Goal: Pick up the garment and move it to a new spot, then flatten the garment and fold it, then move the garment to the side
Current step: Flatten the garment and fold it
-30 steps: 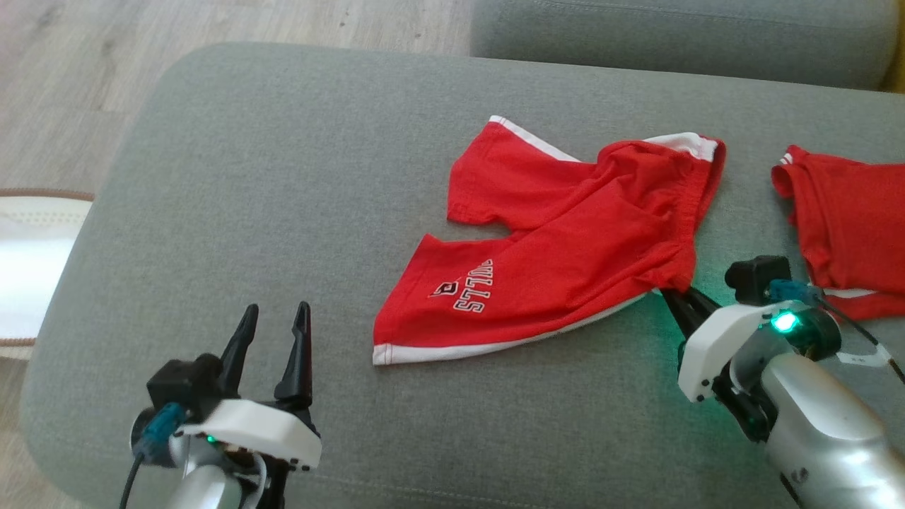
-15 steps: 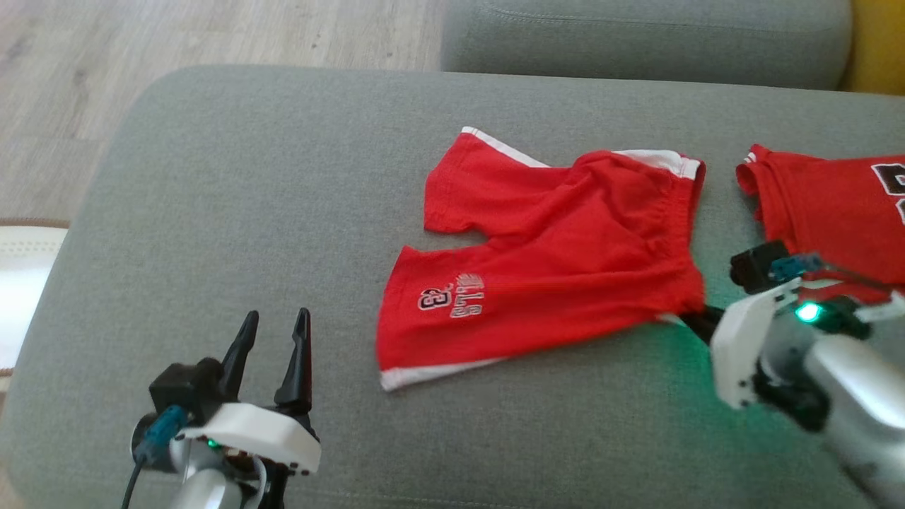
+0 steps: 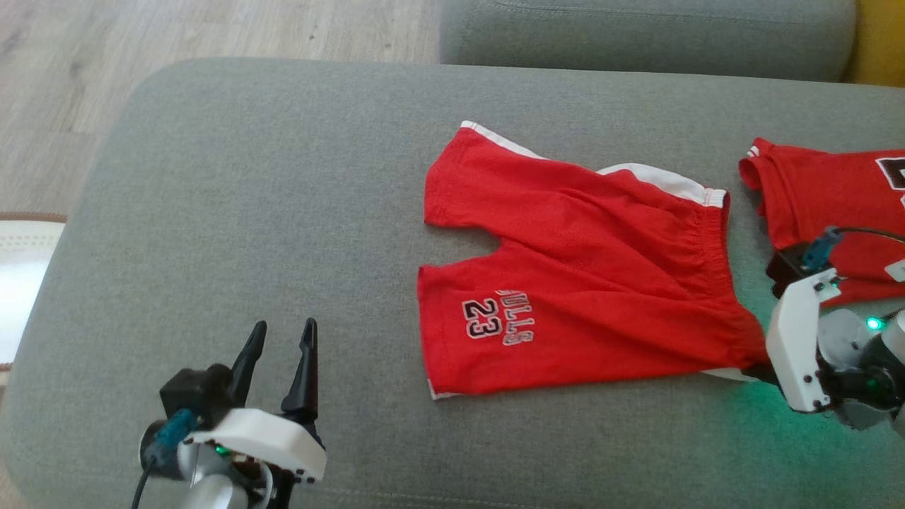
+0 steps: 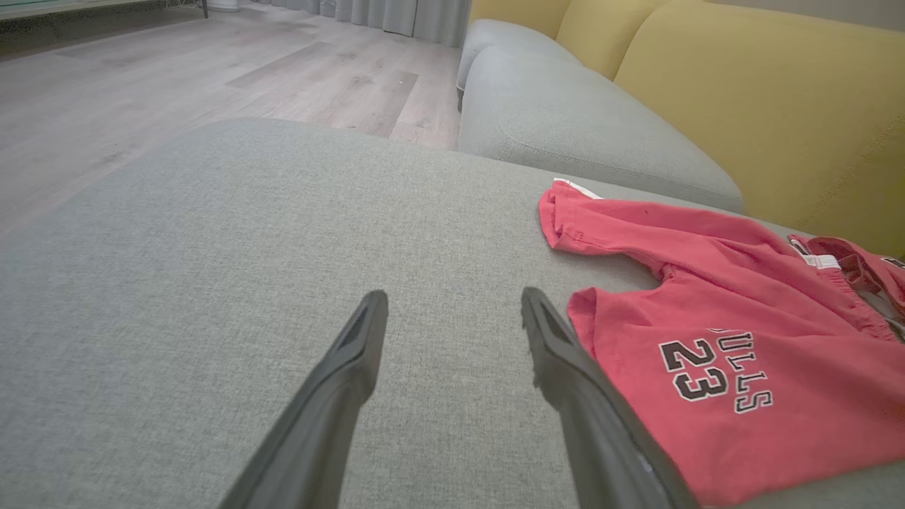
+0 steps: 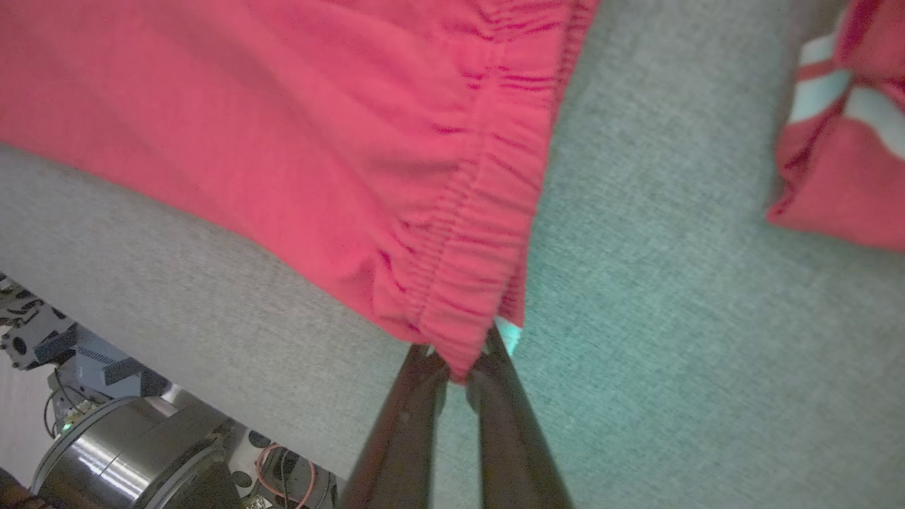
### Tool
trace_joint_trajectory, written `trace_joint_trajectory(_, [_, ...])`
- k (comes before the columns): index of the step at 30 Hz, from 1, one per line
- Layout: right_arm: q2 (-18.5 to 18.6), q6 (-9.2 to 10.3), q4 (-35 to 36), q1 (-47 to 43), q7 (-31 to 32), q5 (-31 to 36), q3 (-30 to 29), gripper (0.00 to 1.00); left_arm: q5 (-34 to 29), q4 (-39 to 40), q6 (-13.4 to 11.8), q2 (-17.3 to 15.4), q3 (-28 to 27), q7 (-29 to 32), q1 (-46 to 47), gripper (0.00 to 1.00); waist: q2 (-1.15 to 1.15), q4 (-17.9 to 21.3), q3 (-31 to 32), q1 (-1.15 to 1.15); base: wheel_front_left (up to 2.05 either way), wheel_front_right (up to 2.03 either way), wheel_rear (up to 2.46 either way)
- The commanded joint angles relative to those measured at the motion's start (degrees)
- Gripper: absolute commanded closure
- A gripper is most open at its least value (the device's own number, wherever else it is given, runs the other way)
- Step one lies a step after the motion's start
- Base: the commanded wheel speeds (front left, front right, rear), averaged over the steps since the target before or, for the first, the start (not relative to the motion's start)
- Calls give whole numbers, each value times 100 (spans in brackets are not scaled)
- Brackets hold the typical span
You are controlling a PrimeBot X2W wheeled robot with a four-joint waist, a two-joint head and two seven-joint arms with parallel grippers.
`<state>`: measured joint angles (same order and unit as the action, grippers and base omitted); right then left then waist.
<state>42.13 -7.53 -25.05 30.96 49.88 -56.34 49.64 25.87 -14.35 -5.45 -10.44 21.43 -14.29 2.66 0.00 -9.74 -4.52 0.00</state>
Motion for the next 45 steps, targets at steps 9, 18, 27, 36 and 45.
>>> trace_joint_trajectory(9, [-301,4,-310,-192,-372,307,-659,0,56,73,17,-109,-209,-64,299,0,0,47,85,0,0,0,0])
trace_joint_trajectory(18, [-458,4,619,-647,-1746,261,-1956,0,83,235,-89,-235,-321,-60,174,0,0,384,253,0,0,0,0])
trace_joint_trajectory(27, [-1018,4,1407,-1321,-3694,1328,-3191,0,48,625,-245,-427,-674,-68,28,0,0,658,414,0,0,0,0])
trace_joint_trajectory(36, [-2445,4,1306,-2224,-5761,2799,-3930,0,-283,1191,-298,-458,-1034,-70,-204,0,0,791,613,0,0,0,0])
trace_joint_trajectory(45, [-2792,4,800,-2390,-6104,3330,-3850,0,-607,1074,-127,-257,-1325,-70,-363,0,0,808,690,0,0,0,0])
